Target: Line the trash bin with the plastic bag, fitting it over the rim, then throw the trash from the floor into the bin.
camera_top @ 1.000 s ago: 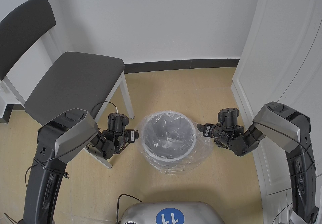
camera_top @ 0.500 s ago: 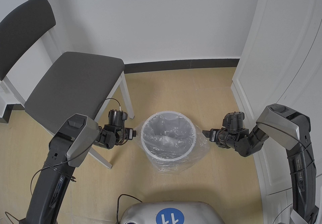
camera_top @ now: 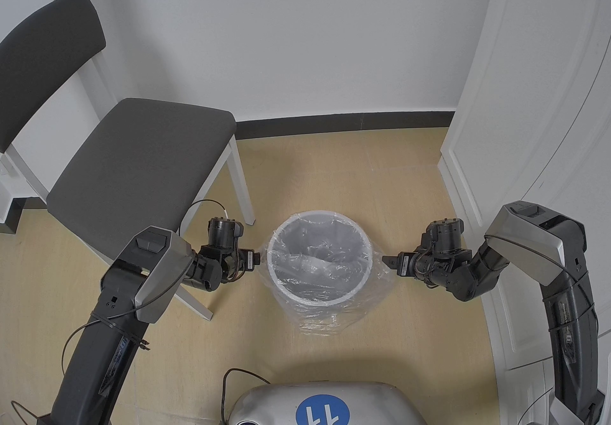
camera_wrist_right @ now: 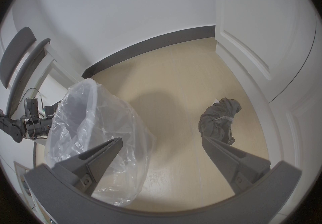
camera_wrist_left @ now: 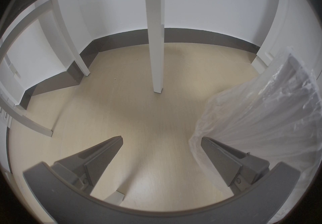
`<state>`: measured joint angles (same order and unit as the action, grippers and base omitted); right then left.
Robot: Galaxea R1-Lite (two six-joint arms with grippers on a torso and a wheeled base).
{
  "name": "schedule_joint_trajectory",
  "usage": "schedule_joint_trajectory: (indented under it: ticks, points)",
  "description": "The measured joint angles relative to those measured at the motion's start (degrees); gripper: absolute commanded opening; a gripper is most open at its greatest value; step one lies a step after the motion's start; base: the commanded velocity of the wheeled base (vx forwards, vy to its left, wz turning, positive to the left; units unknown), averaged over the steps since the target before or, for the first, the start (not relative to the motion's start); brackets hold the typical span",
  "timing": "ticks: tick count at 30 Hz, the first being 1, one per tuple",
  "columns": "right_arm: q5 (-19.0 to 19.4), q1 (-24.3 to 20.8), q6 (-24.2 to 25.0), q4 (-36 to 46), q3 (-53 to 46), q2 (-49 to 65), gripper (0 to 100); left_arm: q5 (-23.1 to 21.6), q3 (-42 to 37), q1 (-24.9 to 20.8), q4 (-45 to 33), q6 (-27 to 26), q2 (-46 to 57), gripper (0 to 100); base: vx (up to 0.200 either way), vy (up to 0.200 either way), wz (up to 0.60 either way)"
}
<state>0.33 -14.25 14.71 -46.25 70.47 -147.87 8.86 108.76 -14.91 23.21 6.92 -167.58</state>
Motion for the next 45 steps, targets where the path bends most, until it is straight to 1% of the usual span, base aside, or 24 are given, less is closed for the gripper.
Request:
schedule_joint_trajectory:
  ticks: [6, 12, 20, 25, 30, 33, 35, 40, 45]
  points:
    - [3.28, 0.15, 1.21, 5.80, 1.27, 0.07, 100, -0.88, -7.00, -0.27, 5.08, 1.28, 2.82, 100, 0.000, 0.000, 0.00]
    - [4.21, 0.06, 2.00, 13.91, 7.75, -0.65, 100, -2.74, -14.08, -0.39, 11.92, 1.88, 5.90, 100, 0.000, 0.000, 0.00]
    - [3.83, -0.07, -2.07, 25.98, 20.87, -4.33, 100, -3.45, -16.63, -0.74, 13.76, 2.05, 7.35, 100, 0.000, 0.000, 0.00]
    - [2.21, -0.07, -4.10, 34.27, 30.96, -7.69, 100, -3.54, -16.92, -0.88, 13.96, 2.00, 7.41, 100, 0.000, 0.000, 0.00]
    - [0.35, -0.07, -7.58, 43.36, 40.35, -12.69, 100, -3.61, -16.84, -1.01, 14.04, 1.96, 7.39, 100, 0.000, 0.000, 0.00]
    - [-0.28, -0.30, -9.72, 44.67, 42.81, -15.17, 100, -3.96, -16.57, -1.05, 13.43, 1.80, 7.35, 100, 0.000, 0.000, 0.00]
    - [-0.38, -0.49, -10.03, 44.73, 43.47, -16.21, 100, -4.30, -16.21, -1.07, 12.84, 1.66, 7.35, 100, 0.000, 0.000, 0.00]
    - [-0.46, -0.57, -10.01, 44.73, 44.02, -17.70, 100, -4.41, -15.47, -1.10, 9.98, 1.50, 7.33, 100, 0.000, 0.000, 0.00]
    - [-0.68, -0.73, -9.57, 44.95, 44.08, -17.74, 100, -4.38, -15.08, -1.10, 9.68, 1.55, 7.30, 100, 0.000, 0.000, 0.00]
